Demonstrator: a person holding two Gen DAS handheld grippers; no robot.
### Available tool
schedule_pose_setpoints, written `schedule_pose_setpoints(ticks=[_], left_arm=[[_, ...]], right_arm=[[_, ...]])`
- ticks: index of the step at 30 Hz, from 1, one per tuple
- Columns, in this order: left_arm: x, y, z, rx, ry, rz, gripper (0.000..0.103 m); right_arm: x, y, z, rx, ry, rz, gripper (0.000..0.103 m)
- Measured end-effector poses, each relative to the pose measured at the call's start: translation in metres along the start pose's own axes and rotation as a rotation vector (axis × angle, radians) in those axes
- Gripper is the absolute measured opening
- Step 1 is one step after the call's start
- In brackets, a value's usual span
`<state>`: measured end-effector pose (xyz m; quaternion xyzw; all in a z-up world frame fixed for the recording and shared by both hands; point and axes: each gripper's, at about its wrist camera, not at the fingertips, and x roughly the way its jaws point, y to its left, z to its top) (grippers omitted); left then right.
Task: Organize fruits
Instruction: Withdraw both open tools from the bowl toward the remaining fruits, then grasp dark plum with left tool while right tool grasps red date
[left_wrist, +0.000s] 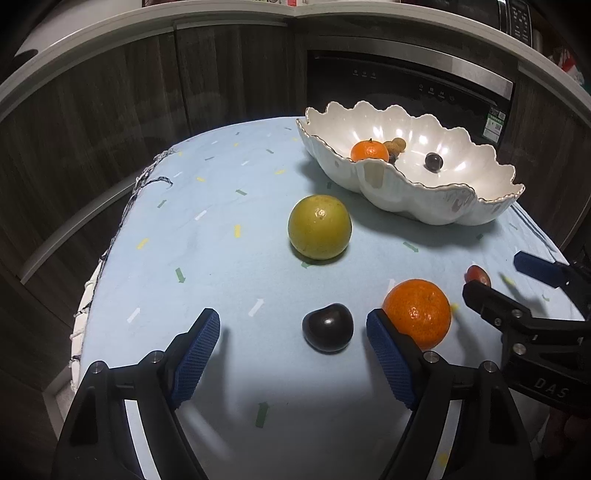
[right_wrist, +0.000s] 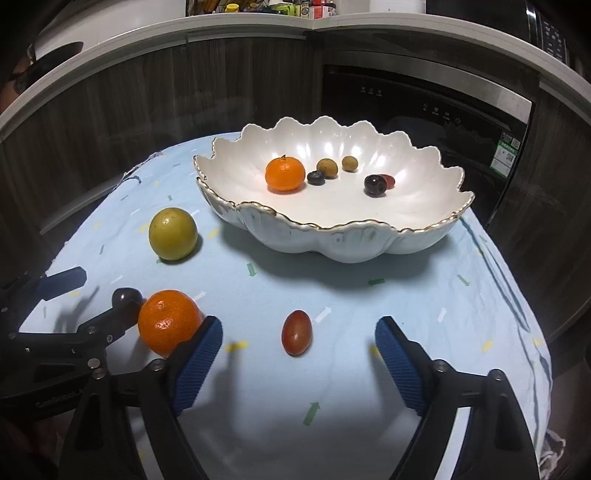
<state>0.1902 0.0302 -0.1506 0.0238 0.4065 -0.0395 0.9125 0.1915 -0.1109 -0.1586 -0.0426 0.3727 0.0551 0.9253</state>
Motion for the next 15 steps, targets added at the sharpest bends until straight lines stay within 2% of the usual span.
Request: schedule_pose_setpoints(ticks=[2, 5, 8, 11, 15], left_arm=[[0.001, -0.001, 0.000, -0.003, 0.002, -0.008, 0.079], [0.004, -0.003, 0.000, -0.005, 0.008, -0.017, 0.075], [0.007, -0.005, 0.000, -0.008, 0.017, -0.035, 0.068], [0.011, -0.008, -0.002, 0.001, 0.028, -0.056, 0.059], [0.012, -0.008, -0.002, -0.003, 0.022, -0.060, 0.058]], right_arm=[[0.003, 0.000, -0.001, -0.001, 0.007, 0.005, 0.075], [0.008, -0.003, -0.002, 0.009, 0.013, 0.008, 0.074], [0.012, -0.006, -0.001, 0.020, 0.017, 0.005, 0.069], [0.017, -0.008, -0.002, 0.024, 0.030, 0.003, 0.069], [0.023, -0.010, -0.003, 0.031, 0.047, 0.013, 0.056]])
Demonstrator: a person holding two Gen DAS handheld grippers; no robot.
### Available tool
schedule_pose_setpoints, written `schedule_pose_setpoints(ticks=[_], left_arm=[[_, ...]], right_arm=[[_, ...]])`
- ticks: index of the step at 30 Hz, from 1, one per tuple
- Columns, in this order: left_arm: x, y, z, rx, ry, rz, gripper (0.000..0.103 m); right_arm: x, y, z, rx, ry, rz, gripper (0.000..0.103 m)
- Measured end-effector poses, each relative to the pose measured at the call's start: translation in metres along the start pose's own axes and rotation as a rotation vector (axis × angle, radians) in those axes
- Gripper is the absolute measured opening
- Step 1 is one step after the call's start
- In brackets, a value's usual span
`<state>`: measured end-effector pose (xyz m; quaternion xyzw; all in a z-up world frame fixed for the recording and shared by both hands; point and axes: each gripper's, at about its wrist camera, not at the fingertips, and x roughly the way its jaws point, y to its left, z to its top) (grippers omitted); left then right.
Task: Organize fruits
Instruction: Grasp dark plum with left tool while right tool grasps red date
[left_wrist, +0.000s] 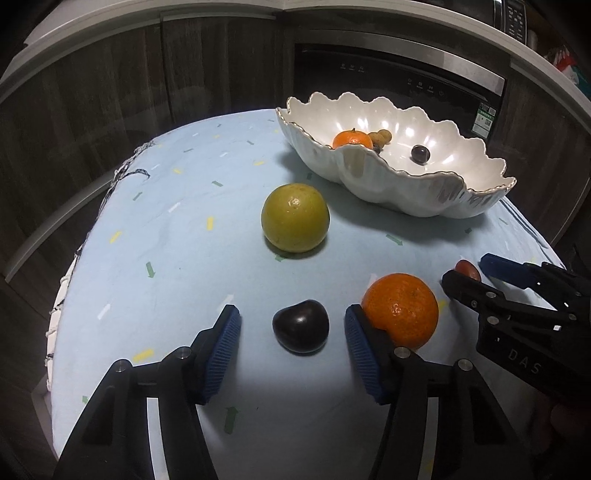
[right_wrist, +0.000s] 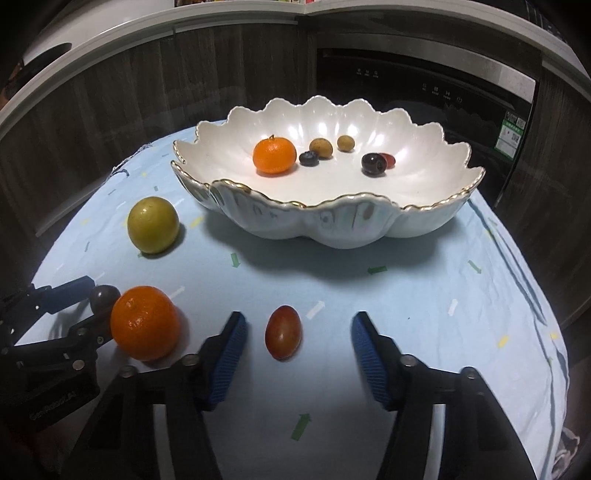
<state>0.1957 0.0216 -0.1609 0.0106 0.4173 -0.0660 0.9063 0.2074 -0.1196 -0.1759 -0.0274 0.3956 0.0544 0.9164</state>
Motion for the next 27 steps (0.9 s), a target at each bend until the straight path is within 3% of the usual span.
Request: schedule_pose_setpoints(ticks=[7, 9, 15, 27], left_arm=[[0.002, 0.001, 0.000, -0.004, 0.002, 0.009, 0.053], [0.002, 0.001, 0.001, -0.004, 0.001, 0.010, 0.049], [0.001, -0.002, 0.001, 0.007, -0.003, -0.005, 0.029], [-0.007, -0.001, 0.001, -0.015, 0.002, -0.006, 0.028]], right_arm=[[-0.001, 0.009, 0.001, -0.046, -0.011, 0.020, 0.024], [-0.002, 0.011, 0.001, -0.058, -0.013, 0.019, 0.021], [-0.002, 0.012, 0.000, -0.070, -0.016, 0.010, 0.020], [-0.012, 0.012, 0.003, -0.066, -0.037, 0.010, 0.019]])
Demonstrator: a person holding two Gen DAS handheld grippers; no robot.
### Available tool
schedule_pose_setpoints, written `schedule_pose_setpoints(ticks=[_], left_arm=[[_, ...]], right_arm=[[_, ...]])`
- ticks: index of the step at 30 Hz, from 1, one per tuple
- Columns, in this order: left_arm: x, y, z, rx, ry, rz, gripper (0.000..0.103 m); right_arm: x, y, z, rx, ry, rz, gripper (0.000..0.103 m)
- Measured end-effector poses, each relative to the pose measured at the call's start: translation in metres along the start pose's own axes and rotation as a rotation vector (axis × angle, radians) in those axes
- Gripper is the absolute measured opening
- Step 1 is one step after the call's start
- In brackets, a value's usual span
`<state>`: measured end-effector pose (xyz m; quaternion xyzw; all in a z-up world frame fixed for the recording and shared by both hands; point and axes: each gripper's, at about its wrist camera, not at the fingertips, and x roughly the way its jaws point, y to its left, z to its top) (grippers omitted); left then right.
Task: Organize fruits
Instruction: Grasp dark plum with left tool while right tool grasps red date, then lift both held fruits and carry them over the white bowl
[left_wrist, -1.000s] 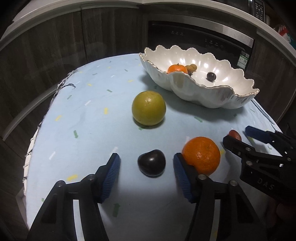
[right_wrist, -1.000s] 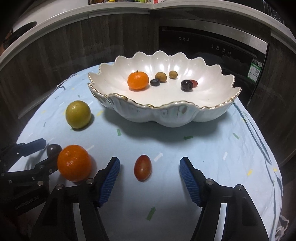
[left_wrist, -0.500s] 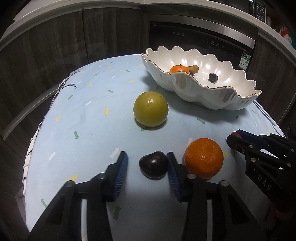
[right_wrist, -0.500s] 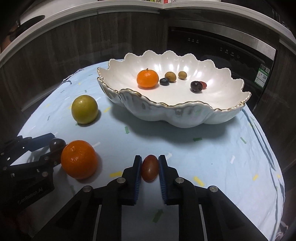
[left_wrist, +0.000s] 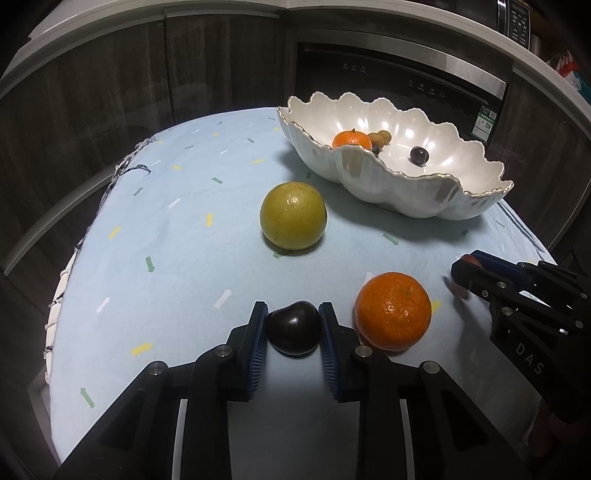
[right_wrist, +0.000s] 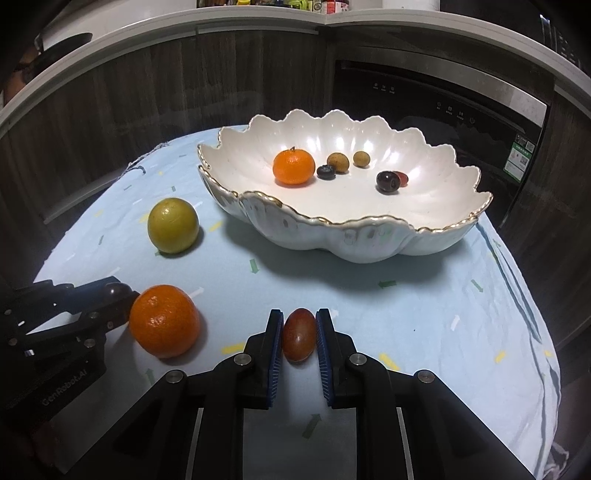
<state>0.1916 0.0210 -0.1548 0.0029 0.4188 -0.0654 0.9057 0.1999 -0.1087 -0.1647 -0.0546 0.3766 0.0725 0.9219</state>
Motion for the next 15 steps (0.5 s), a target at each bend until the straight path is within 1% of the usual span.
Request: schedule_pose_setpoints(ticks=[15], left_arm=[[-0.030, -0.005, 0.011, 0.005, -0.059, 0.018, 0.028]], right_arm=[[-0.033, -0.003, 0.011, 0.010, -0.084, 0.009, 0.020]])
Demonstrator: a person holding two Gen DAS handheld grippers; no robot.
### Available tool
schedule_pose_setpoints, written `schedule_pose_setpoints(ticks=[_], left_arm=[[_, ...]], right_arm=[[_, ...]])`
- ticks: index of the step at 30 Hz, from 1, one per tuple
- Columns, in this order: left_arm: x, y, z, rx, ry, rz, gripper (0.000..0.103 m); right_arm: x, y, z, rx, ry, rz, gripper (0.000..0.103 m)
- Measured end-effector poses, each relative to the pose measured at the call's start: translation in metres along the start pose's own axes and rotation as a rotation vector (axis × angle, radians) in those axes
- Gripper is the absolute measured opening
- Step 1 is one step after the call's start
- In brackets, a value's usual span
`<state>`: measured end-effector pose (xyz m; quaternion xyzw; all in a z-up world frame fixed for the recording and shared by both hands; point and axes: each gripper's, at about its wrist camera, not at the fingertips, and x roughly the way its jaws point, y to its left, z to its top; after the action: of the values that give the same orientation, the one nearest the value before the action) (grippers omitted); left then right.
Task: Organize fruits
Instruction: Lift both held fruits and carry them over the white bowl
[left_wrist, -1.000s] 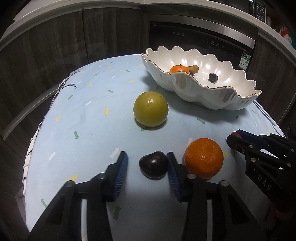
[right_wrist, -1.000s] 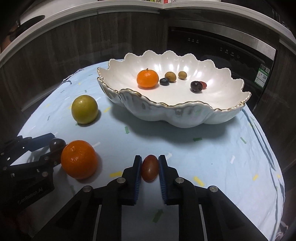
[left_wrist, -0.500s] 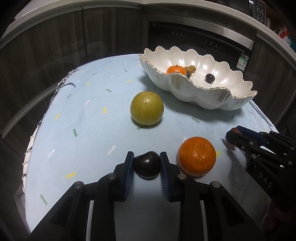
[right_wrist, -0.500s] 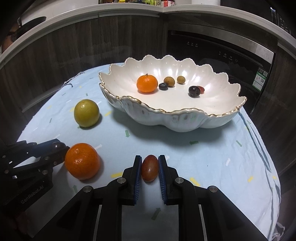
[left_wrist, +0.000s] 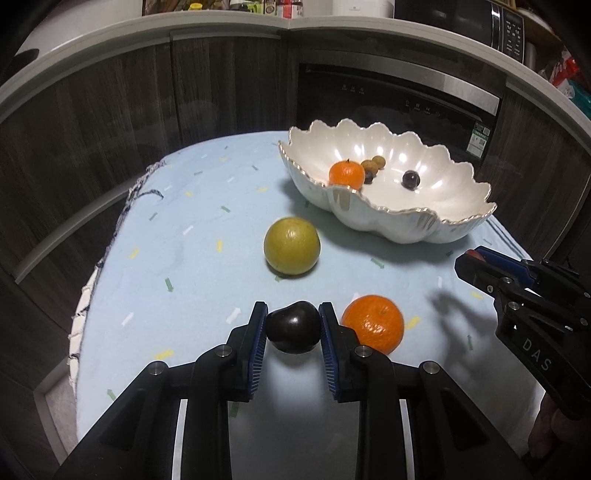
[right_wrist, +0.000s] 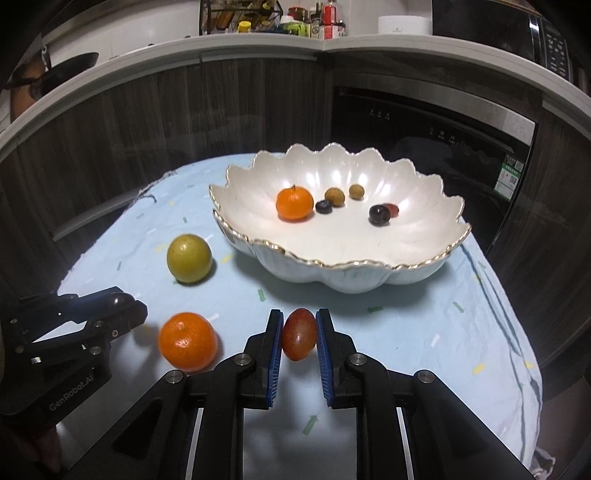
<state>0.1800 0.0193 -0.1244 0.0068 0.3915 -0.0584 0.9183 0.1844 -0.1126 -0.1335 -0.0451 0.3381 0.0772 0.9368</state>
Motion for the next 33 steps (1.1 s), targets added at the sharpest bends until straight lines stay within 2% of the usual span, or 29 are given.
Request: schedule_pose_setpoints(ticks=[17, 33], left_arm=[[-0.016, -0.026, 0.035, 0.016, -0.031, -0.033, 0.028], [-0.012, -0.049, 0.070, 0.042, -0.041, -0.057, 0.028]], right_arm=[[-0.036, -0.023, 0.029, 0.058, -0.089, -0.022, 0.020], [-0.044, -0.058, 0.055, 0.095, -0.111, -0.057, 0.020]])
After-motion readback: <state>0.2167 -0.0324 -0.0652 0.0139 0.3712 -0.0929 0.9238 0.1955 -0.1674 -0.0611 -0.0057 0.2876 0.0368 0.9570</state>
